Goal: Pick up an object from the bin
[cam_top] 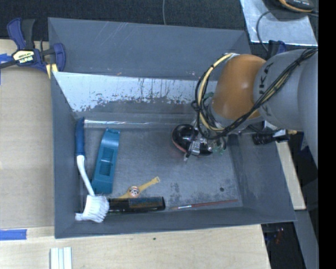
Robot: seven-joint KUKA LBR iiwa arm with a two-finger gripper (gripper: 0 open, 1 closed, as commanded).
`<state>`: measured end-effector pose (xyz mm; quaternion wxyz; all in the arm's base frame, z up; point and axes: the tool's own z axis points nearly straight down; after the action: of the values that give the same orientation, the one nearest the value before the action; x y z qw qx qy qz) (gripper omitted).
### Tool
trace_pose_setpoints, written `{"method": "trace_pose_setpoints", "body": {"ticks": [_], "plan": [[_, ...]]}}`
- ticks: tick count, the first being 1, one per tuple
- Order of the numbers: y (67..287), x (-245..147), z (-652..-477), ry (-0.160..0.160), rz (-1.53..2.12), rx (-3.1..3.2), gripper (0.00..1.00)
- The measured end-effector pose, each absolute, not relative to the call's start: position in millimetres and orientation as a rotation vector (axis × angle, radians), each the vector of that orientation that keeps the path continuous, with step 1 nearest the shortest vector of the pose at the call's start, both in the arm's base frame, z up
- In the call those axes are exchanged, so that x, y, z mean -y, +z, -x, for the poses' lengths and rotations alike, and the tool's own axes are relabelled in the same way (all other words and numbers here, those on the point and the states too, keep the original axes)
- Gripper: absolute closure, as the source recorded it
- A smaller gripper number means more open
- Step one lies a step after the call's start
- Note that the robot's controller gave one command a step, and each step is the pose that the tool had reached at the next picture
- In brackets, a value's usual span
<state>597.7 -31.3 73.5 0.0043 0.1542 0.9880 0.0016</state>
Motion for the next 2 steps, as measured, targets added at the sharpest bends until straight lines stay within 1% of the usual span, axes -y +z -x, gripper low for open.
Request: {"method": "trace_pose_setpoints", "body": {"ticks": [2], "plan": [[73.5,31.3,-597.7,0.004,-0.481,-3.096,1.0]]}}
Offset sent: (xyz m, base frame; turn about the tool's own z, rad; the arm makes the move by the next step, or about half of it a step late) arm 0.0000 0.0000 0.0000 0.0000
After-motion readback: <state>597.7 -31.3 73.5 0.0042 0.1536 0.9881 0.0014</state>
